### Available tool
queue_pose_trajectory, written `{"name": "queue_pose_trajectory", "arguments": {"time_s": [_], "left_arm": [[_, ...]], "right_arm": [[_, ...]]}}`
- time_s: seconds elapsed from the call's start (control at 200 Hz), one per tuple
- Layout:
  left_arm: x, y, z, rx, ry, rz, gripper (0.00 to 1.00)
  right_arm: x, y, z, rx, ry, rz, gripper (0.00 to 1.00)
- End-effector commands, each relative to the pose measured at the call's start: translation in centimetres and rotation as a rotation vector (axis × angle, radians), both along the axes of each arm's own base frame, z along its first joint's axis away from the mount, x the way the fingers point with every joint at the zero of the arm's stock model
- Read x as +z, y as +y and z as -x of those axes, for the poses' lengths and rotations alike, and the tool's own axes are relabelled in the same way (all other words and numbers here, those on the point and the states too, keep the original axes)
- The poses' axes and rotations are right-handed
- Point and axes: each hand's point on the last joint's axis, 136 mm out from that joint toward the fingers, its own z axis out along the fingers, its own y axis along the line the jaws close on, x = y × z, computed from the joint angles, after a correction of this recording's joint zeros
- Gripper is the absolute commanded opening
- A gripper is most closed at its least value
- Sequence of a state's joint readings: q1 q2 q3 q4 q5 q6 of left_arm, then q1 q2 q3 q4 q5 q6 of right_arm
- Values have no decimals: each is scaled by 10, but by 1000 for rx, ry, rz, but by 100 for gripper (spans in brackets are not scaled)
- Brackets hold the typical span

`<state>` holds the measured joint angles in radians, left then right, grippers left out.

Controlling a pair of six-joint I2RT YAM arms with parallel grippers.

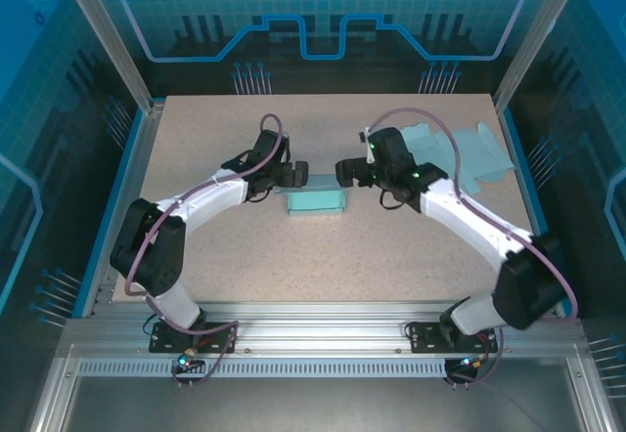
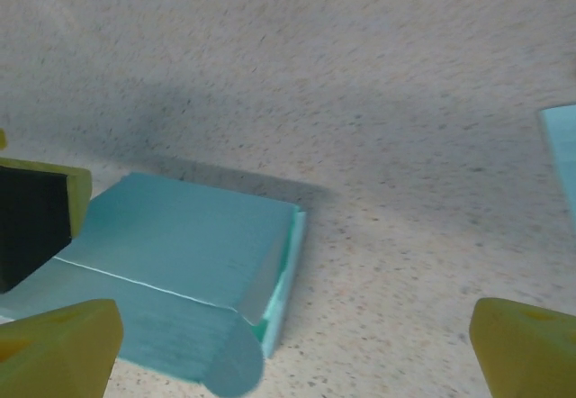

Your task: Fold the paper box

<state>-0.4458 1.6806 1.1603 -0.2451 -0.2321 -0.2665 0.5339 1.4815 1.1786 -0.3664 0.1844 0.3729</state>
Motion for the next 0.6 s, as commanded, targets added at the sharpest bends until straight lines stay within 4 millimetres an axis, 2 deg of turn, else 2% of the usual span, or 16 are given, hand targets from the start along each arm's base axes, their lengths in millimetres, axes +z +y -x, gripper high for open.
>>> {"name": "queue_pose_trajectory", "arguments": {"time_s": [0.0, 0.28, 0.405, 0.595], "left_arm": [[-24, 1, 8, 17, 54, 19, 99], [-66, 9, 25, 53, 135, 13, 99], [-80, 12, 31, 67, 160, 10, 99], [-95, 15, 37, 88, 190, 2, 99]], "right_arm": [[-16, 16, 1, 73, 108, -1, 100], [-58, 22, -5, 84, 210, 44, 100], [-71, 21, -5, 80, 234, 47, 99], [-93, 24, -5, 92, 286, 44, 92]]}}
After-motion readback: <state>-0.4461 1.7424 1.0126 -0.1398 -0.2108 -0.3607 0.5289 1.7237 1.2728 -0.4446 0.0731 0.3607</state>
